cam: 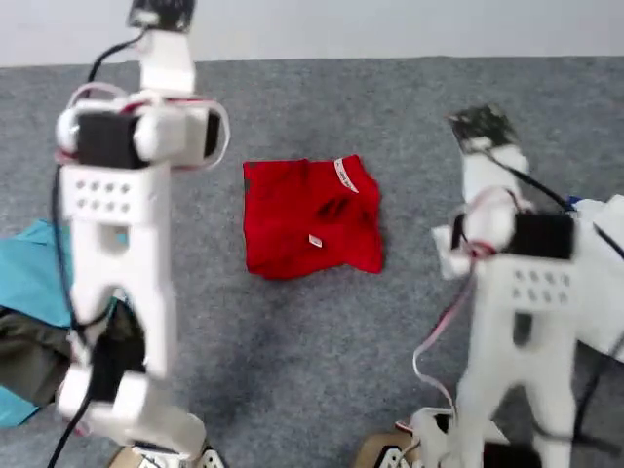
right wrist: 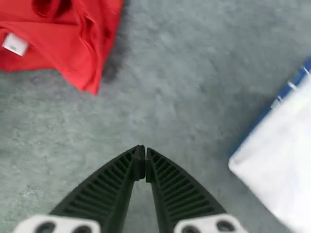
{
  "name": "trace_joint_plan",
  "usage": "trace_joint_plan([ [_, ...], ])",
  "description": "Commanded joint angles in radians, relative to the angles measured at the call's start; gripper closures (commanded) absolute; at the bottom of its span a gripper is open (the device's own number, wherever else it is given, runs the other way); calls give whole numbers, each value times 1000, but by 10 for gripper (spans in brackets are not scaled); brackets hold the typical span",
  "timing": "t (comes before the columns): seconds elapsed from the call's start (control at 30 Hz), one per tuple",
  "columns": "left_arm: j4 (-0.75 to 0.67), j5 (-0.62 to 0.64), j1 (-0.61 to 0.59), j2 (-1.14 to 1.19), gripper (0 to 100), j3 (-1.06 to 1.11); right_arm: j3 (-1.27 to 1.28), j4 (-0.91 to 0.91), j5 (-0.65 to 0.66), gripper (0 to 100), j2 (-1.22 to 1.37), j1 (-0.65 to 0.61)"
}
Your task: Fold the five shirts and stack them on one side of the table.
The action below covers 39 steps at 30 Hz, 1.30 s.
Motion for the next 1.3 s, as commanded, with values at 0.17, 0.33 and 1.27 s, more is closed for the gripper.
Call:
trace_joint_plan([
  [0.17, 18, -38, -69, -404, 995, 404, -288, -54, -8, 794, 346, -116],
  [0.33, 17, -86, -71, -545, 994, 595, -407, -134, 54, 786, 529, -232],
  [1.27, -150, -215, -413, -678, 994, 1041, -1252, -165, 229, 976, 1376, -361],
])
